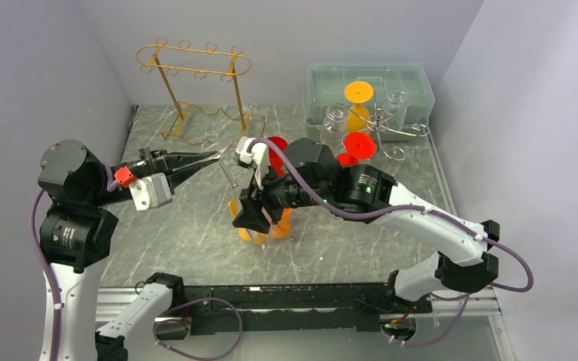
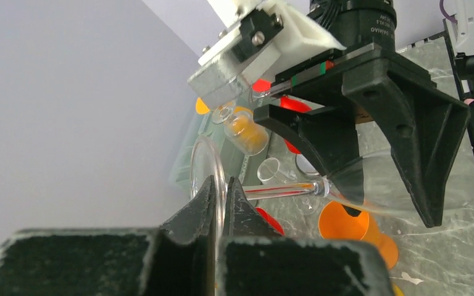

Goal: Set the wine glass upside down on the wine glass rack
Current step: Turn the wine glass upside down at the wine rack.

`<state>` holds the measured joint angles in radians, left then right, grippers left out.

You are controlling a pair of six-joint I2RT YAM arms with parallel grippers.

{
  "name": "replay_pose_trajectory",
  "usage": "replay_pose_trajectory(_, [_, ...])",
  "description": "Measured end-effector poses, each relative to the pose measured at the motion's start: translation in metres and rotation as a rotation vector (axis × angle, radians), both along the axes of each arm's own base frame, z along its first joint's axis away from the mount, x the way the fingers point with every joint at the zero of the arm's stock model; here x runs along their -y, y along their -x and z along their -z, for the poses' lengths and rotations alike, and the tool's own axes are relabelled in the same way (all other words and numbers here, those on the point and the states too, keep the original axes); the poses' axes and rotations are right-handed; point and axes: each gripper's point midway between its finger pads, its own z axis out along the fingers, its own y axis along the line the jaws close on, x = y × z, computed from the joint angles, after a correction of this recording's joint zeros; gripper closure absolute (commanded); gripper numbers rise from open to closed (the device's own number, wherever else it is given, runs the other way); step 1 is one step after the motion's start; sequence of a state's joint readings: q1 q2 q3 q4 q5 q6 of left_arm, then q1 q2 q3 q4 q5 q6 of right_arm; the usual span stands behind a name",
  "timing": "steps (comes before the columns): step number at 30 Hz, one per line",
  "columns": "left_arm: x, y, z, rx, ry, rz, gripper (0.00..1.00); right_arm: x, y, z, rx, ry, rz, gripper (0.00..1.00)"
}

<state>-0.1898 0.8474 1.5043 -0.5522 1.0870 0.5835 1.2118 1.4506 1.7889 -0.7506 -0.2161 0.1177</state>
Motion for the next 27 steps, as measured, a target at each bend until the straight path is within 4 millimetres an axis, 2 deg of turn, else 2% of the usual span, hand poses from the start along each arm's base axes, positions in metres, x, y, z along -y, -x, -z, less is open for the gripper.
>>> replay_pose_trajectory(1, [-0.001,0.0,0.001,0.003,-0.001,-0.005,1.0,0.0,-0.001,0.0,0.004,-0.013,0.008,0.97])
replay_pose_trajectory(4, [-0.001,0.001,0.003,0.019,0.001,-0.011,1.0,0.007,-0.001,-0.002,0.021,-0.069,0.036,0.66])
replay_pose_trajectory(5, [-0.001,0.002,0.002,0.028,0.002,-0.01,1.0,0.01,-0.001,-0.003,0.028,-0.094,0.046,0.57])
replay_pose_trajectory(7, [-0.002,0.004,0.002,0.045,0.005,-0.01,1.0,0.016,-0.001,-0.008,0.041,-0.145,0.067,0.46])
replay_pose_trajectory(10, [-0.003,0.004,-0.001,0.074,0.013,-0.021,1.0,0.023,-0.003,-0.016,0.054,-0.199,0.096,0.18])
replay_pose_trajectory(13, [-0.006,0.0,-0.009,0.132,0.019,-0.055,1.0,0.033,-0.007,-0.017,0.05,-0.2,0.138,0.06])
replay_pose_trajectory(16, [-0.007,-0.001,-0.015,0.182,0.021,-0.066,1.0,0.035,-0.009,-0.016,0.049,-0.194,0.152,0.0])
replay_pose_trajectory(23, [-0.009,-0.001,-0.023,0.224,0.03,-0.078,1.0,0.032,-0.009,0.005,0.024,-0.109,0.149,0.0])
replay_pose_trajectory(25, [-0.009,-0.001,-0.025,0.233,0.032,-0.078,1.0,0.028,-0.011,0.009,0.02,-0.095,0.149,0.07])
replay_pose_trajectory(27, [-0.009,0.0,-0.025,0.235,0.031,-0.078,1.0,0.023,-0.012,0.012,0.017,-0.085,0.148,0.19])
